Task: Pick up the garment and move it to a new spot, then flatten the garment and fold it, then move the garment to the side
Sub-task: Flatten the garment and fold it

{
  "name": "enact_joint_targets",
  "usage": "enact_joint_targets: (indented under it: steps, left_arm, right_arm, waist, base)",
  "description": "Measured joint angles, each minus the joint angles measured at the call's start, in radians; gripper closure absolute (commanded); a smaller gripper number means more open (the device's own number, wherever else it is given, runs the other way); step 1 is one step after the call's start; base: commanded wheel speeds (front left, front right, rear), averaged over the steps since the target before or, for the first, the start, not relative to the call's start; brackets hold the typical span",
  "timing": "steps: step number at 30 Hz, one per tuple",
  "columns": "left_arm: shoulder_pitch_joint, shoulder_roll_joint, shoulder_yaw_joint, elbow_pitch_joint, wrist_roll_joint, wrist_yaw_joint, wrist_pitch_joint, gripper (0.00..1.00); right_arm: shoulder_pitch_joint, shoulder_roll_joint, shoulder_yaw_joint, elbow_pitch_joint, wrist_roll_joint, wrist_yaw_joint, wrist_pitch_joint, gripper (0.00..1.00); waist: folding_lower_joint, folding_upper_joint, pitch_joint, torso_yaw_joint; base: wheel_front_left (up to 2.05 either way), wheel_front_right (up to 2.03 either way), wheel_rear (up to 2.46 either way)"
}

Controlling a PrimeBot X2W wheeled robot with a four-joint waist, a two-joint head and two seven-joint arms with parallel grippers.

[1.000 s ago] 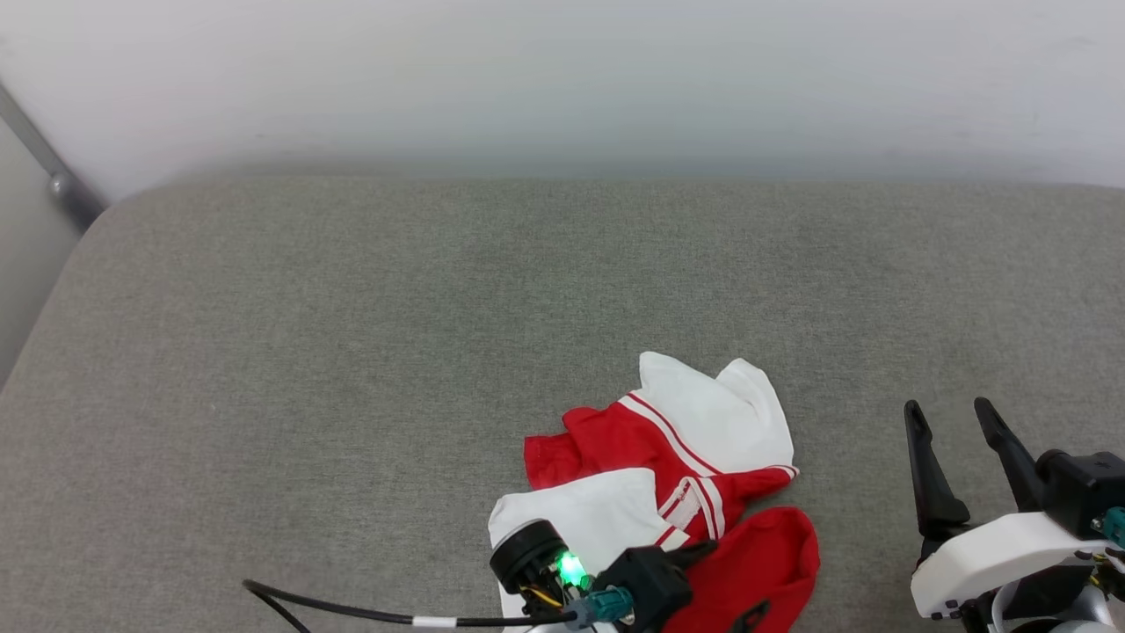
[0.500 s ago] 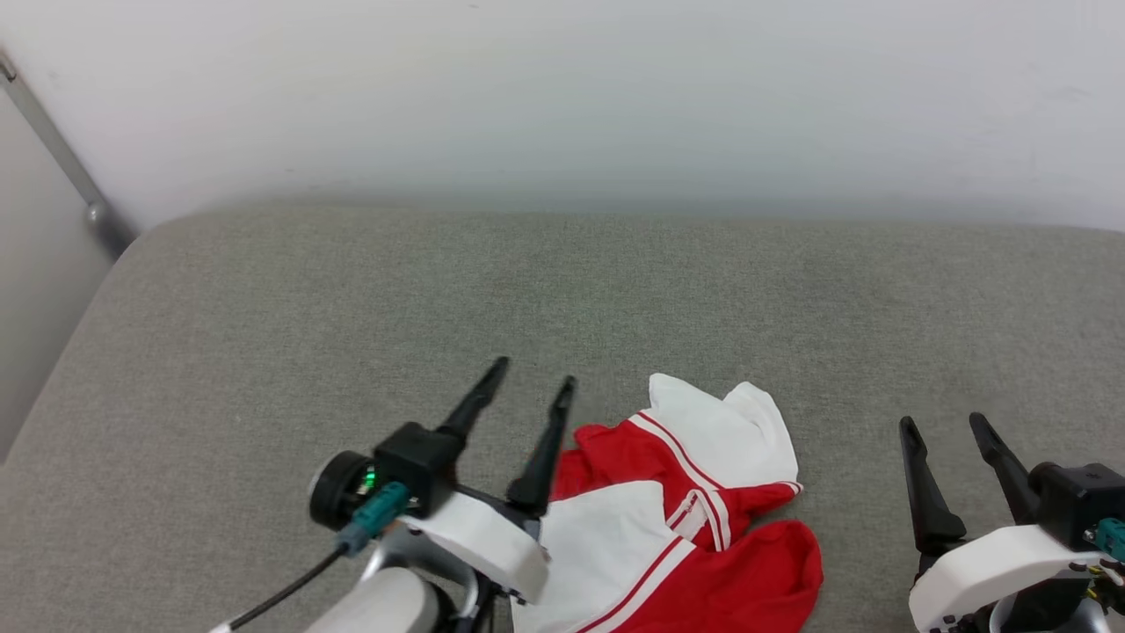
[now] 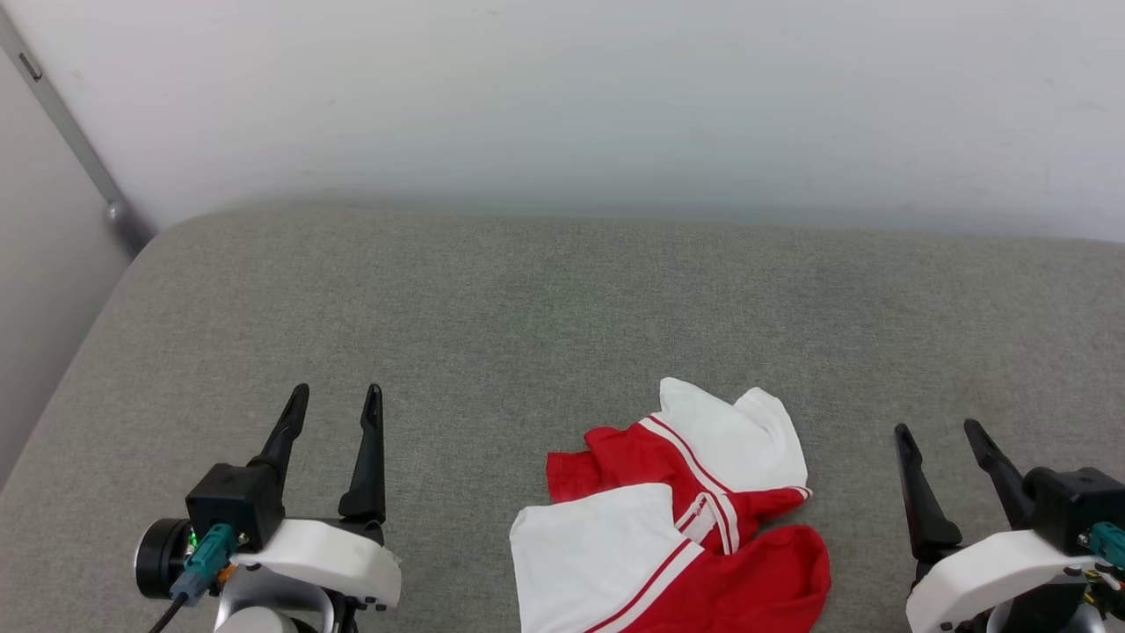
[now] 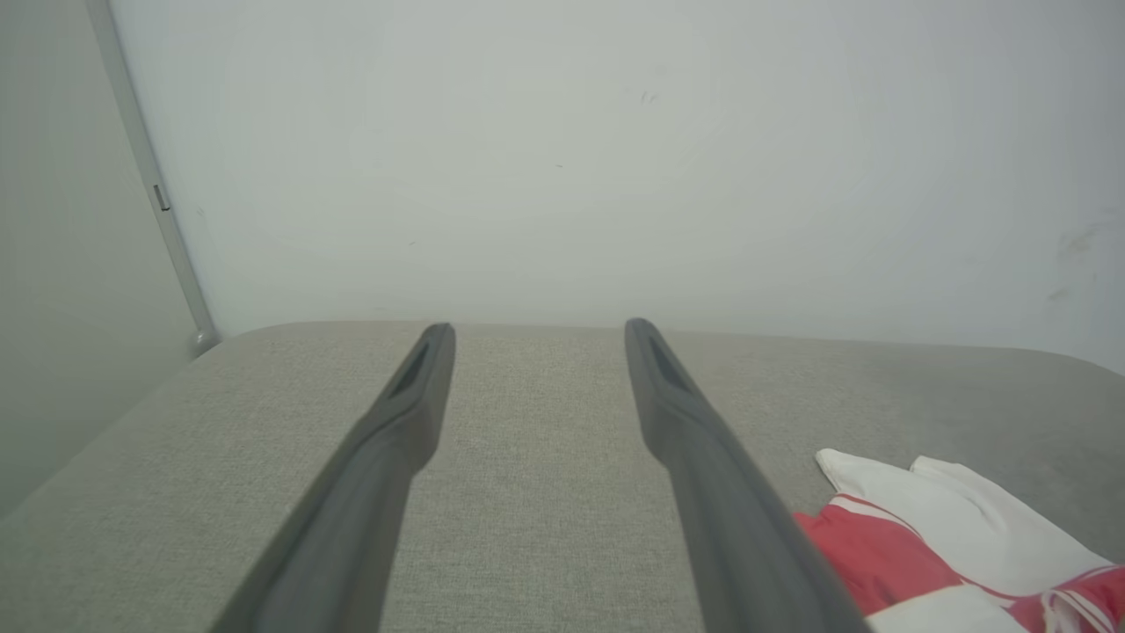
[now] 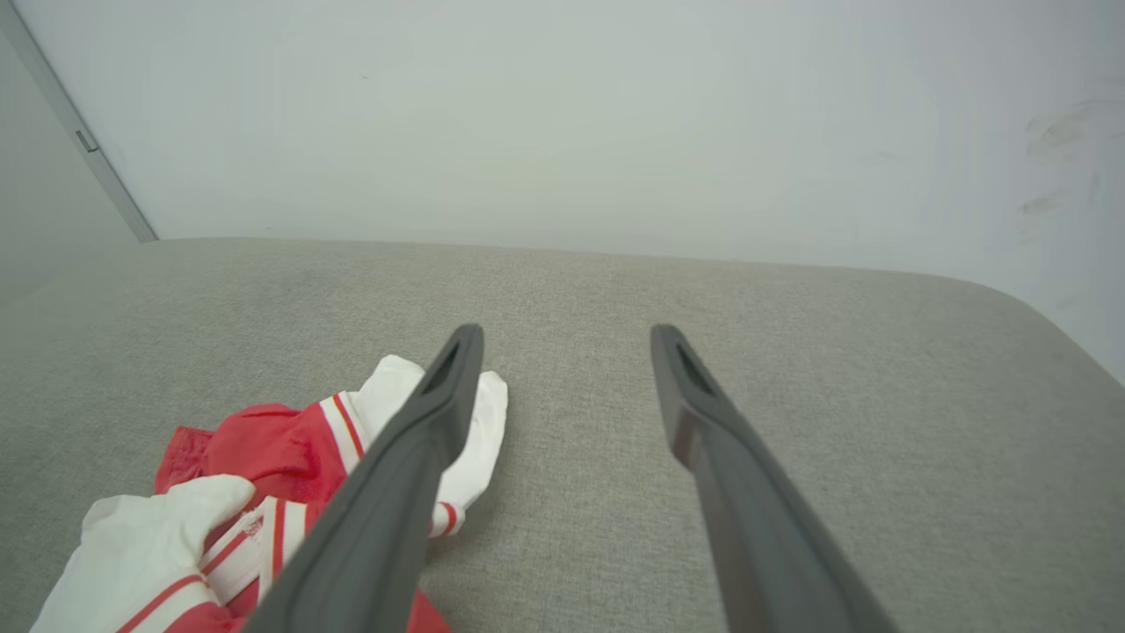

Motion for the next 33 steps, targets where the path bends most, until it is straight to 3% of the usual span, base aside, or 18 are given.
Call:
enact_joint_targets:
  steps: [10,17,22,27,33]
  left_arm:
    - [0.023,-0.006,0.001,-0.025,0.011,-0.004,0.000,0.00]
    - [-0.018,-0.042,0.032,-0.061,0.050,-0.025,-0.002,0.00]
    - [-0.060,-0.077,0.054,-0.076,0.084,-0.058,-0.002,0.00]
    - [-0.103,-0.124,0.071,-0.063,0.112,-0.104,-0.002,0.00]
    - [-0.137,-0.171,0.088,-0.027,0.147,-0.159,-0.003,0.00]
  right_arm:
    - [0.002,0.000,-0.030,0.040,0.010,0.000,0.032,0.00]
    - [-0.102,0.000,-0.096,0.131,0.015,0.000,0.103,0.00]
    - [-0.239,-0.028,-0.084,0.228,0.040,0.000,0.285,0.00]
    - [-0.368,-0.105,0.013,0.280,0.093,0.000,0.535,0.00]
    - [-0.437,-0.149,0.086,0.313,0.146,0.000,0.766,0.00]
  waist:
    - [0.0000,0.0000,0.011,0.006]
    - [0.0000,0.0000,0.078,0.038]
    - [0.0001,0.0000,0.150,0.069]
    - [0.0002,0.0000,0.220,0.110]
    - [0.0002,0.0000,0.281,0.161]
  base:
    - [0.00,0.00,0.00]
    - [0.00,0.00,0.00]
    - [0.00,0.00,0.00]
    - [0.00,0.00,0.00]
    - [0.00,0.00,0.00]
